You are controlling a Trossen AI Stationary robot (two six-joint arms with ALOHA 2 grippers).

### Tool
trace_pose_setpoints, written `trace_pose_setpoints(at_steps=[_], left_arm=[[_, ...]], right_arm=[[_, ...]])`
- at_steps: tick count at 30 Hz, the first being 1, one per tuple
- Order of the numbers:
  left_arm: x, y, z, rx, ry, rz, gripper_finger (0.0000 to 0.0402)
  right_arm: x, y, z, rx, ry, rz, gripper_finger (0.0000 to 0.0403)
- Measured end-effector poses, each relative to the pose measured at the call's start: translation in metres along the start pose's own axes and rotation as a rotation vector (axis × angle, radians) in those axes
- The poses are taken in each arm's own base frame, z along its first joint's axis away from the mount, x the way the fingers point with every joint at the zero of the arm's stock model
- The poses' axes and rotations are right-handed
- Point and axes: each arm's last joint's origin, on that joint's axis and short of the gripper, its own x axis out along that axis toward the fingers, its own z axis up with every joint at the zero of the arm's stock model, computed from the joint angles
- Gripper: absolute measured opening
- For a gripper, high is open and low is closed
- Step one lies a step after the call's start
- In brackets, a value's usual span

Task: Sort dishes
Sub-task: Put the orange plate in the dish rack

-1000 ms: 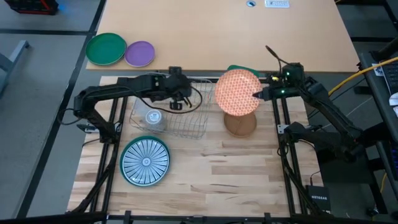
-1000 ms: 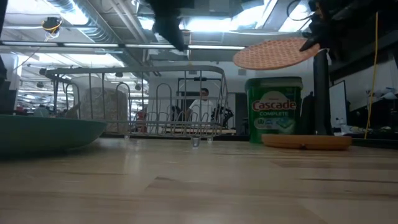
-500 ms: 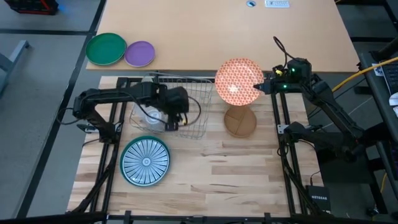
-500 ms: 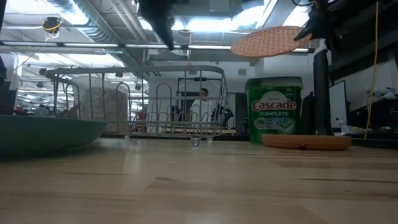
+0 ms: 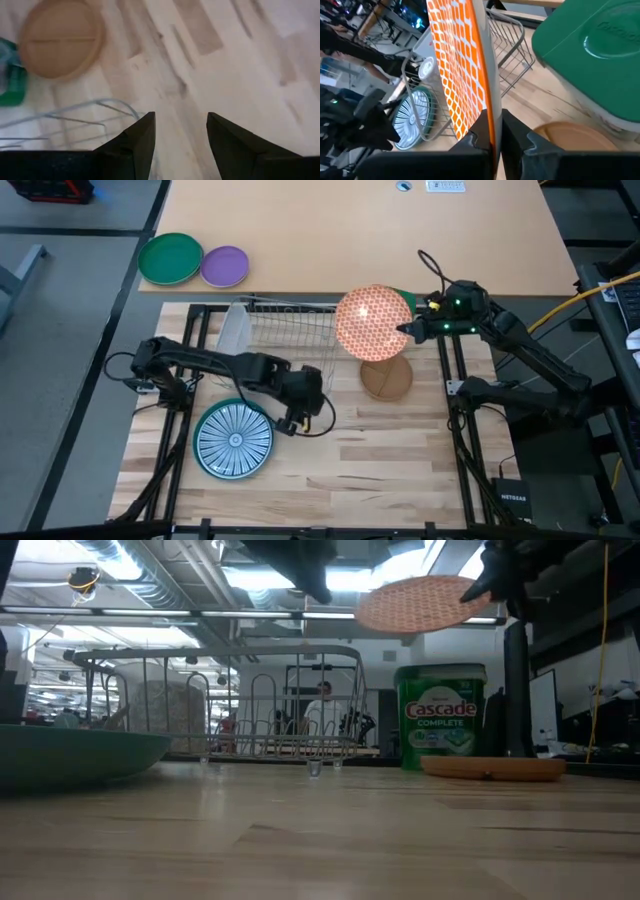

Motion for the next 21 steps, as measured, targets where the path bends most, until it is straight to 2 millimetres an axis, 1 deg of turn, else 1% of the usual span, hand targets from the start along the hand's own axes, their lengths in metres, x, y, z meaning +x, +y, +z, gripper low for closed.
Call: trace_pose_setpoints(at_steps=[4, 8, 13, 16, 19, 21], left_arm=[[0.014, 0.002, -0.001, -0.021, 0.056, 0.088, 0.0166], [0.029, 0.007, -0.004, -0.076, 0.103, 0.098, 0.0166], [0.05, 0.011, -0.008, -0.103, 0.151, 0.103, 0.0164], [0.058, 0.015, -0.007, -0.109, 0.148, 0.12, 0.0144], [0.064, 0.019, -0.005, -0.11, 0.116, 0.135, 0.0112], [0.065, 0.024, -0.004, -0.105, 0.095, 0.143, 0.0088]], right_arm=[[0.006, 0.006, -0.004, -0.024, 0.029, 0.002, 0.0017], [0.01, 0.012, -0.008, -0.038, 0.04, -0.003, 0.0017], [0.013, 0.019, -0.011, -0.05, 0.027, -0.005, 0.0017], [0.014, 0.021, -0.013, -0.037, 0.019, -0.027, 0.0017], [0.014, 0.022, -0.013, -0.017, 0.001, -0.052, 0.0017], [0.014, 0.021, -0.012, 0.002, -0.012, -0.067, 0.0017]])
